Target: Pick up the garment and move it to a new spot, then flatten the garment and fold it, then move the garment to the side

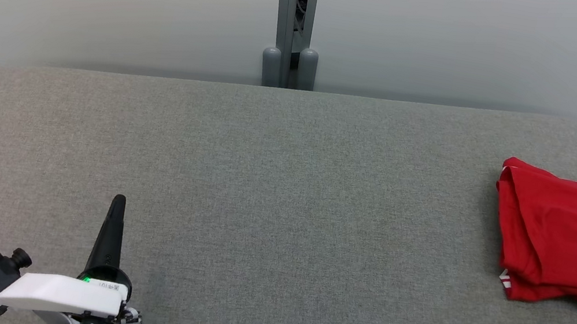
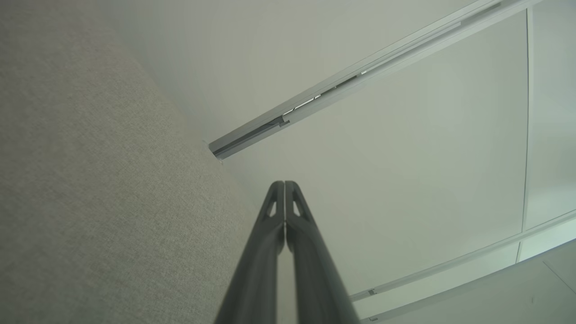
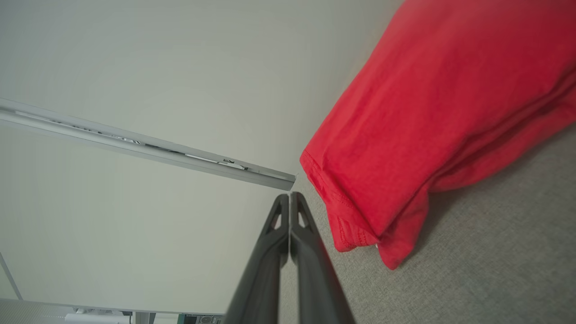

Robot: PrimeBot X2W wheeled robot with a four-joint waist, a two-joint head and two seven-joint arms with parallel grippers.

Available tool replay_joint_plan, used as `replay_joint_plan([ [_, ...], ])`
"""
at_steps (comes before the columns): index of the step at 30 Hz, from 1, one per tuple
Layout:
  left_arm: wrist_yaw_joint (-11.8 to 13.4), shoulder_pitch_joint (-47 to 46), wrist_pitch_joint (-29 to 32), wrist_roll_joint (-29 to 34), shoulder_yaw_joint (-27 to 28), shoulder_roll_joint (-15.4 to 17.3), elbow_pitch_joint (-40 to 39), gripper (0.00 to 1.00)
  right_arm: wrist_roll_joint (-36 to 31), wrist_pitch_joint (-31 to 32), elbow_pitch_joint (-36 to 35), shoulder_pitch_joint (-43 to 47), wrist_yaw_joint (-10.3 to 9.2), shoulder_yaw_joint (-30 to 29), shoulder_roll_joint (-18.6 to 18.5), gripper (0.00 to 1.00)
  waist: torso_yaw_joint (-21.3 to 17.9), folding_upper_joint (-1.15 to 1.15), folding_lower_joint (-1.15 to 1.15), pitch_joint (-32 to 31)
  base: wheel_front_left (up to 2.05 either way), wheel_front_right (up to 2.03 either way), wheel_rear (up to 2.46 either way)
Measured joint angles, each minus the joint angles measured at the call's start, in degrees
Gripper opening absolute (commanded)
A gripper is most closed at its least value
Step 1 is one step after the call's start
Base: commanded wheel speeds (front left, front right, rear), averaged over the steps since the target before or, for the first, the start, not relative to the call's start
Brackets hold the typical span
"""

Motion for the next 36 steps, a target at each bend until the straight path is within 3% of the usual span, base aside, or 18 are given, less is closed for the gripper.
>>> replay_joint_plan([
  [36,-1.3,-1.4,-0.8,-16.7,-1.7,-1.6,0.9,0.00,15.8,9.2,5.6,-4.1,-0.01,-7.0,-2.0,0.00,0.1,0.00,0.00,0.2,0.00,0.00,0.00],
])
